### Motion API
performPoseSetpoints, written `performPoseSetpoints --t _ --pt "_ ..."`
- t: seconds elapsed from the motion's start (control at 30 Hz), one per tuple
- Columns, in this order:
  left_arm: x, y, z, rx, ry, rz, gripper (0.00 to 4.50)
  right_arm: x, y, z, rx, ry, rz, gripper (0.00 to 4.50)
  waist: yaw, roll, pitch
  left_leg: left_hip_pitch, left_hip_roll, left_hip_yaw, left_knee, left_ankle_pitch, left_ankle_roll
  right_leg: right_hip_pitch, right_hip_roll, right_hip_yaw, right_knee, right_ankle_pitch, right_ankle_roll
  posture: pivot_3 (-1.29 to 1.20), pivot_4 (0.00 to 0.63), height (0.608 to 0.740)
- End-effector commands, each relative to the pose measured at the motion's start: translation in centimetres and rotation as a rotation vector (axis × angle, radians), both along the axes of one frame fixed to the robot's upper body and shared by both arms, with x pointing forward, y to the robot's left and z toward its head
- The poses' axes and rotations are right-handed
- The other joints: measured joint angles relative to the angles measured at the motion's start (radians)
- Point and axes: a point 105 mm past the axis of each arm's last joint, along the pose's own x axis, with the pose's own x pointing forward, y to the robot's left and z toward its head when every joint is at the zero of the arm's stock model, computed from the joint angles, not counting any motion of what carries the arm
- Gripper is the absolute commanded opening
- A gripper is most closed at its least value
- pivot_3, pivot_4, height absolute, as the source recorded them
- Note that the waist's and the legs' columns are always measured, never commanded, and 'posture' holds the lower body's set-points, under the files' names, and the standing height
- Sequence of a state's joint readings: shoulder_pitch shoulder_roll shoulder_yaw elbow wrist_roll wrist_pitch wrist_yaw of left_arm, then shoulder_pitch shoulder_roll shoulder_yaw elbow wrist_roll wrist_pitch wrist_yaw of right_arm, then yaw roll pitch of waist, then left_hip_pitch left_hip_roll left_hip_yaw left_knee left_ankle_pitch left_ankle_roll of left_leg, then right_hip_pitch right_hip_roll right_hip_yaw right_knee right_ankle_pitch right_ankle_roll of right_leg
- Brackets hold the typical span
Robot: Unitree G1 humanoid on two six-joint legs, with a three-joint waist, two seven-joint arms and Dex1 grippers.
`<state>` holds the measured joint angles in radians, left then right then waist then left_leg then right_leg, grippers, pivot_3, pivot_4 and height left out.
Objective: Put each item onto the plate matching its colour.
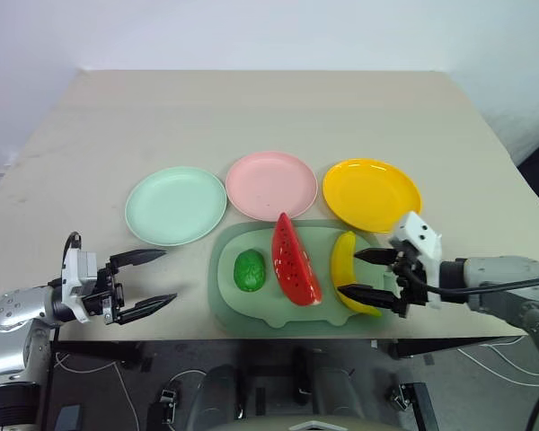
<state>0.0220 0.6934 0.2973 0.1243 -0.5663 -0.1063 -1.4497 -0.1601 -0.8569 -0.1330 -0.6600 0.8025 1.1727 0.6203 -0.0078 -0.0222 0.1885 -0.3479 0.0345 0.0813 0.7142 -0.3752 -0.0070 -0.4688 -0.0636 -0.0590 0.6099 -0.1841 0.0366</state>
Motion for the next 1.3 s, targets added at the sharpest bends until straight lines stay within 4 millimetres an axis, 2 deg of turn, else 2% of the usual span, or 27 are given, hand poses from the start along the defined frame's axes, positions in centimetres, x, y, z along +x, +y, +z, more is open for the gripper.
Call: performPoseSetpoints --t 0.03,0.37,0.47,0.67,0.77,0.9,1.0,1.07,1.13,1.23,1.3 --pt "0.3 -0.5 0.7 0.010 -0.050 -0.010 4.47 0.3 0.6 -0.1 -0.048 -0.054 -0.048 4.50 0.000 0.000 0.000 -0.001 0.000 0.000 0.001 0.000 0.000 -0.001 0.000 0.000 0.000 0.000 0.000 0.00 0.150 0.736" --pt "1.0 -1.2 0.5 0.002 -0.056 -0.017 4.47 0.7 0.5 -3.2 -0.156 -0.042 -0.140 4.50 -0.002 -0.001 0.000 -0.002 -0.001 -0.001 0.001 0.000 0.000 -0.001 0.001 -0.001 0.000 0.000 0.000 0.00 0.150 0.736" --pt "1.1 -1.2 0.5 0.001 -0.057 -0.014 4.50 0.6 0.4 -3.5 -0.170 -0.039 -0.136 3.88 -0.002 -0.002 -0.001 -0.002 -0.001 -0.001 0.001 0.000 0.000 -0.001 0.001 -0.001 0.000 0.000 0.000 0.00 0.150 0.736" --pt "1.3 -1.3 0.4 0.002 -0.060 -0.009 4.50 0.4 0.0 -3.5 -0.173 -0.021 -0.124 1.86 -0.002 -0.002 -0.001 -0.002 -0.001 -0.002 0.001 0.000 0.000 -0.001 0.001 -0.001 -0.001 0.000 0.000 0.00 0.150 0.736" --pt "1.4 -1.4 0.3 0.001 -0.061 -0.006 4.50 -0.8 0.7 -2.3 -0.047 0.054 -0.033 1.74 -0.002 -0.002 -0.001 -0.003 -0.001 -0.002 0.001 0.000 0.000 -0.001 0.001 -0.001 -0.001 0.000 0.000 0.00 0.150 0.736" --pt "1.4 -1.3 0.1 0.004 -0.058 -0.003 4.50 -0.7 -0.3 0.5 0.055 0.033 0.031 1.74 -0.002 -0.002 -0.001 -0.003 -0.001 -0.002 0.001 0.000 0.000 -0.001 0.001 -0.001 -0.001 0.001 0.001 0.00 0.150 0.736" --pt "1.5 -1.2 0.0 0.006 -0.056 0.002 4.50 2.1 -2.3 2.5 0.064 -0.071 -0.062 1.74 -0.002 -0.002 -0.001 -0.003 -0.001 -0.002 0.002 0.000 0.001 -0.001 0.001 -0.001 -0.002 0.000 0.001 0.00 0.150 0.736" --pt "1.6 -1.2 0.0 0.005 -0.055 0.003 4.50 4.3 -3.5 2.7 0.026 -0.121 -0.145 1.74 -0.005 -0.002 -0.001 -0.003 -0.001 -0.001 0.001 0.000 0.001 -0.001 0.001 -0.001 -0.002 0.001 0.001 0.00 0.150 0.736" --pt "1.7 -1.3 -0.1 0.004 -0.054 0.003 4.50 7.3 -4.8 2.4 -0.022 -0.145 -0.256 1.74 -0.006 -0.002 -0.001 -0.003 -0.001 -0.001 0.001 0.000 0.000 -0.001 0.002 -0.001 -0.001 0.001 0.001 0.00 0.150 0.736" --pt "1.8 -1.3 -0.2 0.000 -0.049 -0.002 4.50 10.2 -5.3 1.9 -0.060 -0.162 -0.331 1.74 -0.006 -0.002 -0.001 -0.004 -0.002 -0.001 0.001 0.000 0.000 -0.001 0.002 -0.001 -0.001 0.001 0.002 0.00 0.150 0.736" --pt "1.9 -1.3 -0.1 0.000 -0.052 -0.003 4.50 11.8 -5.0 1.6 -0.071 -0.197 -0.339 1.74 -0.006 -0.002 -0.001 -0.005 -0.002 -0.001 0.001 0.000 0.000 -0.003 0.002 -0.001 -0.001 0.002 0.003 0.00 0.150 0.736"
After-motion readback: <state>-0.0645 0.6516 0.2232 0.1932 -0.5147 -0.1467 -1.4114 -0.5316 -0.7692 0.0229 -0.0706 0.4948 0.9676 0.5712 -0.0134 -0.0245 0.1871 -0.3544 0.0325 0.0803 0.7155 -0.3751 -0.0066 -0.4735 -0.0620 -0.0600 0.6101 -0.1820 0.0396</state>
